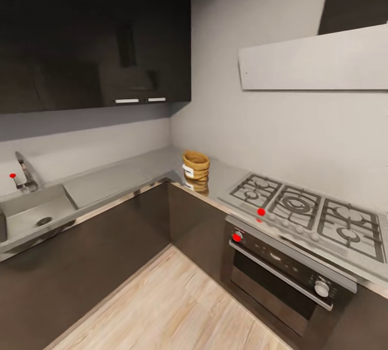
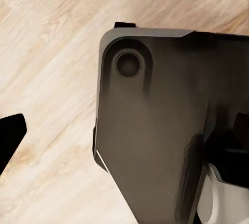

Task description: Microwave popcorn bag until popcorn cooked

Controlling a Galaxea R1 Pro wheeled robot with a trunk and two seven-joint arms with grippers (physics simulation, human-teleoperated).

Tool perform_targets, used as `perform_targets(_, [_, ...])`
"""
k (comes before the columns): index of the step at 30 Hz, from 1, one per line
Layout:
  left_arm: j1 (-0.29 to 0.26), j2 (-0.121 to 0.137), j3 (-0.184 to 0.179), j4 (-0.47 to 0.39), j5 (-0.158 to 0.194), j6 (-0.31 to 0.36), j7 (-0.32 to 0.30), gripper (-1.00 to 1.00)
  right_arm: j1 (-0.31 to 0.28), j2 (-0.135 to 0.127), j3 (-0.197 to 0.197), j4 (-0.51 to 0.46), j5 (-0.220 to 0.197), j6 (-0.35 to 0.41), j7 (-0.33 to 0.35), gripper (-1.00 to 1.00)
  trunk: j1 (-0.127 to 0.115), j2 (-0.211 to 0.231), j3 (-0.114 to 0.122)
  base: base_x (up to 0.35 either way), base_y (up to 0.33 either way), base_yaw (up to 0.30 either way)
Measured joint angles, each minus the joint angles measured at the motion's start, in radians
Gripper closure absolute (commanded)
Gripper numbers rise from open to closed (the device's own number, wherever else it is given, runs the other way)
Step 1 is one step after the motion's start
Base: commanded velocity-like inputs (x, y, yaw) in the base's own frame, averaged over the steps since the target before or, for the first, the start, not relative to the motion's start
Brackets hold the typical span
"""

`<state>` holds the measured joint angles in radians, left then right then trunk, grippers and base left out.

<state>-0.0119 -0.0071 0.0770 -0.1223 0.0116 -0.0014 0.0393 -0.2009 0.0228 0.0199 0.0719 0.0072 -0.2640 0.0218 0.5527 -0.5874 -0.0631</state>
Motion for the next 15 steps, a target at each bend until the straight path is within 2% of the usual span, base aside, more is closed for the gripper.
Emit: perform_targets(15, [0.0,-0.001,0.0,0.0,0.0,0.0,0.0,-1.0,0.0,0.0,0.0,0.0,0.0,0.0,0.0,-1.0,0.0,0.0,0.0,0.231,0.228,-0.228])
